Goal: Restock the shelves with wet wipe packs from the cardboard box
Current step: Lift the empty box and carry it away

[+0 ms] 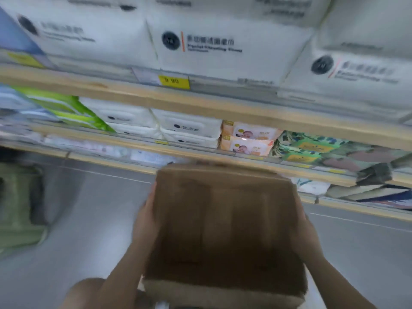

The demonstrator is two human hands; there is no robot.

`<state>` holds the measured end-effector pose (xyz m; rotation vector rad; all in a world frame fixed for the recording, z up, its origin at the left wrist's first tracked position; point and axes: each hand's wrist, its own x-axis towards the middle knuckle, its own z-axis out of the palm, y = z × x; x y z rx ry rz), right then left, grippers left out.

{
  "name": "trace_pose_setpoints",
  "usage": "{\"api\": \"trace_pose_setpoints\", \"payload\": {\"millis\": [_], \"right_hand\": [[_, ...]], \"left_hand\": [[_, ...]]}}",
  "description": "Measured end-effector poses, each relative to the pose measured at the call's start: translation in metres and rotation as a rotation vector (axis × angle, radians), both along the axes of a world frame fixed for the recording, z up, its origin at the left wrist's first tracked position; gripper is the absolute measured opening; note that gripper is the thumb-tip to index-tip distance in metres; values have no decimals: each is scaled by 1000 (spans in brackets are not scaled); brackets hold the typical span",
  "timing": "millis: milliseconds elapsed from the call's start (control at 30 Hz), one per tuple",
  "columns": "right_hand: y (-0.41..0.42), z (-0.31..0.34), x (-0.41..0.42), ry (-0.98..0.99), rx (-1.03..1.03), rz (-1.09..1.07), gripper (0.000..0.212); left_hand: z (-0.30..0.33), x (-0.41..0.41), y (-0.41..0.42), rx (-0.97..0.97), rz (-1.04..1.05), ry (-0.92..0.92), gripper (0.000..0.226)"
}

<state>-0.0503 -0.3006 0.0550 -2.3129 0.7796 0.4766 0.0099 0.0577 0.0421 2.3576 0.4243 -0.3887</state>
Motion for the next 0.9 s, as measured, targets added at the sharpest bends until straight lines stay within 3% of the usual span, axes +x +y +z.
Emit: {"api": "trace_pose_setpoints", "payload": {"millis": [167, 333, 400, 533, 767, 900], "right_hand": [[15, 103, 27, -47, 6, 123, 74], [38, 185, 32, -44, 84, 241, 88], [50, 206, 32, -83, 147, 263, 95], [81, 244, 30, -121, 186, 302, 88], [138, 273, 44, -176, 249, 561, 74], [184, 286, 71, -205, 291, 726, 74]], "left_hand": [[117, 6, 38, -27, 79, -41, 54], [205, -18, 80, 86, 58, -131, 68], [226, -31, 100, 125, 78, -148, 73], [261, -68, 129, 110, 206, -155, 80], [285, -142, 172, 164, 414, -114, 74], [293, -190, 186, 86, 606, -181, 64]]}}
